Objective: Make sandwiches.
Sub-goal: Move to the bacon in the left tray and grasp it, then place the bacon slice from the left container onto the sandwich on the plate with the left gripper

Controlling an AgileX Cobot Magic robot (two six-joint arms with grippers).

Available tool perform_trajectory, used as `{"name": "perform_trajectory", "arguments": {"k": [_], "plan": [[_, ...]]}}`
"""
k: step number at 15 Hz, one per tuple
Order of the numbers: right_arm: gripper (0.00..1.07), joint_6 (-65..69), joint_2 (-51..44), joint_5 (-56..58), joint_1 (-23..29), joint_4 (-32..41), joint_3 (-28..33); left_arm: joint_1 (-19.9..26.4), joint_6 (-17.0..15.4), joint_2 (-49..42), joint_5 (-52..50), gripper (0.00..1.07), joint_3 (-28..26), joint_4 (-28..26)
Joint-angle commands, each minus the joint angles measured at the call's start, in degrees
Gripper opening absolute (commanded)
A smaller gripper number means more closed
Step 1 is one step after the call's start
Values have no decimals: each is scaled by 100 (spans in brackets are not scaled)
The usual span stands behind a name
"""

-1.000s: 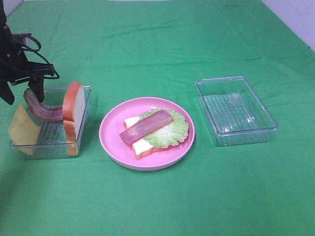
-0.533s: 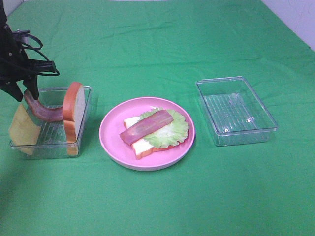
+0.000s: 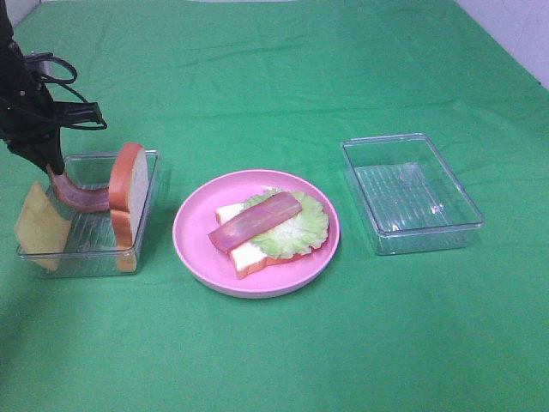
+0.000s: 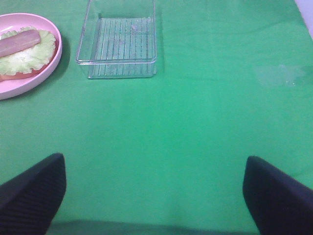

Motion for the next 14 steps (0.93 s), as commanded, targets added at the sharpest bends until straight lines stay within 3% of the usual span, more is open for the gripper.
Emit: {"name": "perform_trajectory", "arguments": {"k": [1,6,7,11,14], "plan": [[94,-57,-195,-69,-11,40,23,-34,-80,0,63,0,-29,-46],[94,-57,-195,-69,-11,40,23,-34,-97,-11,269,0,-74,-281],[94,-57,-195,-69,-11,40,23,-34,-29,-11,521,0,-292,-435],[94,-57,-195,-69,-11,40,23,-34,138,-17,1409,0,-1633,-791],[94,-57,-195,-69,-11,40,23,-304,286,-17,1719,0,-2876,-1243]]}}
